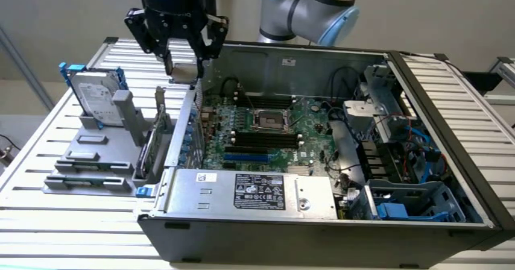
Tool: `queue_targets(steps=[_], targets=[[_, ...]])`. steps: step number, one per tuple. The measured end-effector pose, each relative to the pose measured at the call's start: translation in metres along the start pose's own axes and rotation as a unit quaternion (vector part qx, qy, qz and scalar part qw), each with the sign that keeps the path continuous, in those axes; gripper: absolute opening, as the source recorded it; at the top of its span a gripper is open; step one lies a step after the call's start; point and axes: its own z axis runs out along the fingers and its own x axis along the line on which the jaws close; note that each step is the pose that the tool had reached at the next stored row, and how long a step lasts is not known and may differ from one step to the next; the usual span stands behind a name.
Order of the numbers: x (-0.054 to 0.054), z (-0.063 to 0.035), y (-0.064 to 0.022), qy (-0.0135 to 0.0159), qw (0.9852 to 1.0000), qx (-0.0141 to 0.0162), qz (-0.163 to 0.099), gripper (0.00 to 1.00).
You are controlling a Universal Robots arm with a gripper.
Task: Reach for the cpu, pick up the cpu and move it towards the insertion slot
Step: 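Pick up the cpu and move it towards the insertion slot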
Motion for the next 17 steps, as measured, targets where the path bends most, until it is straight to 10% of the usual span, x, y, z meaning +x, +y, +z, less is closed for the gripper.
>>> queue_targets(steps=[17], targets=[[-0.076,0.0005,0.0130,0.0001,1.0000,-0.0002,0.000,0.54]])
